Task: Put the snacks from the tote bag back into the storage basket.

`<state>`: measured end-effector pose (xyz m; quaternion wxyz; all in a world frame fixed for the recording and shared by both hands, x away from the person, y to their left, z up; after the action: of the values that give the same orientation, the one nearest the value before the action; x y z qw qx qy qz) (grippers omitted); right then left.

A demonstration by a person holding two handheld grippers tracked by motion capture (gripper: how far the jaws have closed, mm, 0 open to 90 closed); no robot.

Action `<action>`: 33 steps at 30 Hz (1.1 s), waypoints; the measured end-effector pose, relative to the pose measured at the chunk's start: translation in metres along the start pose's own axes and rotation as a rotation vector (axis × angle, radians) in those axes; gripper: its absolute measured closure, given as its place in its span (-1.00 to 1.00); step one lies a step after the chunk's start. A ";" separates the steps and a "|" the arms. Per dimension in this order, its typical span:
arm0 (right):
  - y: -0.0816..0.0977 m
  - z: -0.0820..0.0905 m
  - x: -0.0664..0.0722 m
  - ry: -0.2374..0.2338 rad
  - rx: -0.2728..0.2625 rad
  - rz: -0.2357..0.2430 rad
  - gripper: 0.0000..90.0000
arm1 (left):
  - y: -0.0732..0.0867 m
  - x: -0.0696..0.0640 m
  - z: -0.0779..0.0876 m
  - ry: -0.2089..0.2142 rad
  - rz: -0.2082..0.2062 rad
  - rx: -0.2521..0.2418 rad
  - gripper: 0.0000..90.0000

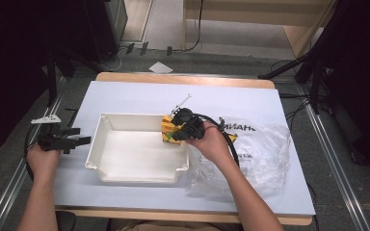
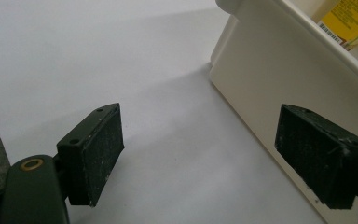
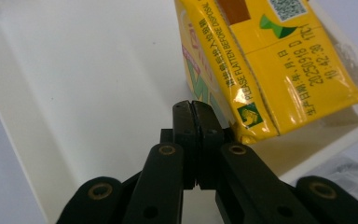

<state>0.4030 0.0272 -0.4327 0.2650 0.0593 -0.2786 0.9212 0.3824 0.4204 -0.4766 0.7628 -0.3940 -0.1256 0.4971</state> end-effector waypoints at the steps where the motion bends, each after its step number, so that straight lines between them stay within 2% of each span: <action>1: 0.000 0.000 -0.001 0.002 -0.001 -0.001 1.00 | 0.000 0.000 0.000 0.000 0.001 0.000 -0.64; 16: 0.003 0.003 -0.007 0.006 -0.003 -0.003 0.99 | 0.000 0.000 0.000 -0.001 0.001 -0.001 -0.64; 23: 0.002 0.002 -0.004 -0.003 0.002 0.006 0.90 | 0.000 0.000 0.000 0.000 0.001 0.000 -0.64; 33: 0.000 0.012 0.004 -0.022 0.005 0.036 0.64 | 0.000 0.000 0.000 0.000 0.001 -0.001 -0.64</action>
<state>0.3994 0.0228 -0.4217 0.2449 0.0652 -0.2800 0.9259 0.3824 0.4206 -0.4766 0.7623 -0.3946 -0.1259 0.4974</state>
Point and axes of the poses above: each handheld gripper's, and its own axes: z roughly backward along the jaws, y roughly out of its underside, x roughly to its left, the point moved 5 cm from there along -z, roughly forward along the jaws, and after that the axes turned 8 degrees about -y, right-handed, at the moved point
